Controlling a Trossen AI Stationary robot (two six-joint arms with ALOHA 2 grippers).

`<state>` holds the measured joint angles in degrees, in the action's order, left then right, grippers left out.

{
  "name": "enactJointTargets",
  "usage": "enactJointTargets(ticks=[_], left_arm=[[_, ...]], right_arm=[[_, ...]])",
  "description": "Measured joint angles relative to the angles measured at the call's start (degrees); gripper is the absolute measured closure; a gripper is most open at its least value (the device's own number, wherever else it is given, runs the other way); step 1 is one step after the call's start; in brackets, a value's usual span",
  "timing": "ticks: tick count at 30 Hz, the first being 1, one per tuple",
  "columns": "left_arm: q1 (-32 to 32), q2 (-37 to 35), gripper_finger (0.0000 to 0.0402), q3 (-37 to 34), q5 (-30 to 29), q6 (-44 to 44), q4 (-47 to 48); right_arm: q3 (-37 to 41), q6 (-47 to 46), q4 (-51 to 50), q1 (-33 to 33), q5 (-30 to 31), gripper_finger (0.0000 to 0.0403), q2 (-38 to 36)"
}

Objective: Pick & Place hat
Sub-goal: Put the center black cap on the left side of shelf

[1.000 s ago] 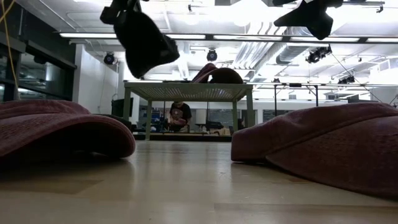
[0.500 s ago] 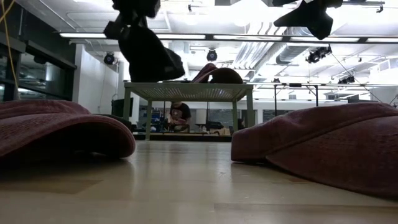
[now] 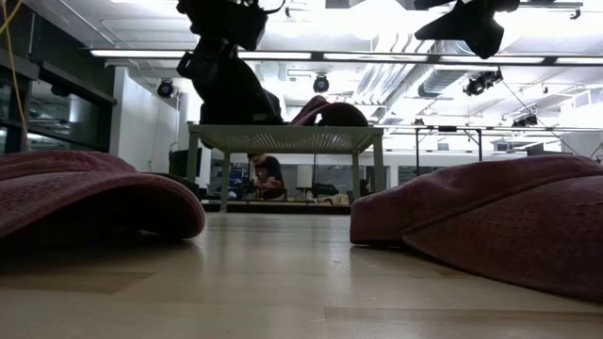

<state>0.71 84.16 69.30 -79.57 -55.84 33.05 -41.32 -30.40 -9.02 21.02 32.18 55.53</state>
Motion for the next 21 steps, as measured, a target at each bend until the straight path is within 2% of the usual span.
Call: enactJointTargets(ticks=[4, 8, 21], left_arm=[[0.03, 0.04, 0.0389, 0.01, 0.27, -1.58, -3.11], [0.04, 0.04, 0.0389, 0.02, 2.98, -3.76, -6.97], [0.02, 4.35, 0.0389, 0.02, 7.01, -4.35, -8.85]], right_arm=[[0.00, 0.43, -0.11, 0.00, -0.31, 0.0192, 0.00], [0.00, 0.43, 0.13, 0.00, -1.01, 0.0192, 0.00], [0.00, 0.84, 0.22, 0.00, -2.92, 0.0192, 0.00]])
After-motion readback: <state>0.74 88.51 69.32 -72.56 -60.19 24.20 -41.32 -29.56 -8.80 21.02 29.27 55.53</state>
